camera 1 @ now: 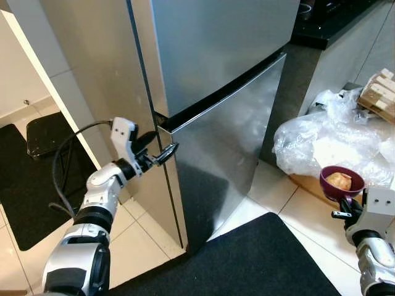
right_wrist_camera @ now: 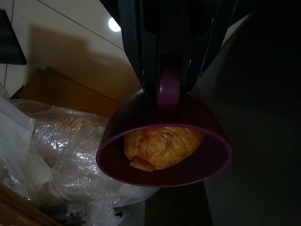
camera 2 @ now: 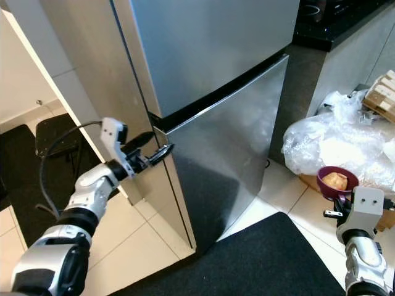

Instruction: Restocking fridge

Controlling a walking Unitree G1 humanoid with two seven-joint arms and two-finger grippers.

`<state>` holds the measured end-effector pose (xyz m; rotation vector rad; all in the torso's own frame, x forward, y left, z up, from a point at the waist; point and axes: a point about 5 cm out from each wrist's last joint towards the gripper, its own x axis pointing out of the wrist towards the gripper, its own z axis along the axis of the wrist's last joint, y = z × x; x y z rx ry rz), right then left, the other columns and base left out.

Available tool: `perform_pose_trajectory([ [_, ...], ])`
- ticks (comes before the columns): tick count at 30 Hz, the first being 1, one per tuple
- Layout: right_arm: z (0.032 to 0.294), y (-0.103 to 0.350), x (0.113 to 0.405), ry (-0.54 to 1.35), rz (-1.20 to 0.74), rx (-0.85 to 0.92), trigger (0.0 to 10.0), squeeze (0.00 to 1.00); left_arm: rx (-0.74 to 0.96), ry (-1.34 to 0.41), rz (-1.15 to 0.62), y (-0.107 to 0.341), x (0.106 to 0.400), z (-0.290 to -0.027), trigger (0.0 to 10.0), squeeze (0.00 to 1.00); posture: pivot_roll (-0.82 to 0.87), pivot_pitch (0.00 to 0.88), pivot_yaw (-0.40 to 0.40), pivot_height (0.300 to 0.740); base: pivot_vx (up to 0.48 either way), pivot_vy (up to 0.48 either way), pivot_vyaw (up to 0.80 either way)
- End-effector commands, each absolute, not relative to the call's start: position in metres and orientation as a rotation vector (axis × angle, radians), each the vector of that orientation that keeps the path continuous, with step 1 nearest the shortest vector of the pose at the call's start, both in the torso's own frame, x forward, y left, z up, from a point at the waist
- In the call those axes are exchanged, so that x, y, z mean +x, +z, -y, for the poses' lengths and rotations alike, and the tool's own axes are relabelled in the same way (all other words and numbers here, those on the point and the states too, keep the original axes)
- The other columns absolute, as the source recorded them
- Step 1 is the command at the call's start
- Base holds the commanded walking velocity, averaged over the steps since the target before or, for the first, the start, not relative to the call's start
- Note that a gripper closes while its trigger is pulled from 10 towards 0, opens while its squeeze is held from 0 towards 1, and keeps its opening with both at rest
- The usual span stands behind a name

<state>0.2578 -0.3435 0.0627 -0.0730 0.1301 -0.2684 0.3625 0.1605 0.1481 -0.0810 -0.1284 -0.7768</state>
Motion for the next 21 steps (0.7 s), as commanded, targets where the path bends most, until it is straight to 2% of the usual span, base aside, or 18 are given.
perform_pose_trajectory([
  [1,0.346,0.073,0.26,-0.257,-0.081,-0.097,10.0,0.0,-0.067,-0.776,0.125,0.148,0.364,-0.159,10.0,0.0,-0.14,0.123,0.081,0.739,0.0,0.0,0.0],
  [12,0.345,0.082,0.26,-0.239,-0.04,-0.11,10.0,0.0,-0.037,-0.706,0.109,0.15,0.37,-0.157,10.0,0.0,-0.15,0.147,0.09,0.739,0.0,0.0,0.0],
  [21,0.348,0.089,0.259,-0.228,-0.021,-0.126,10.0,0.0,-0.071,-0.725,0.151,0.163,0.378,-0.135,10.0,0.0,-0.16,0.156,0.087,0.739,0.0,0.0,0.0],
])
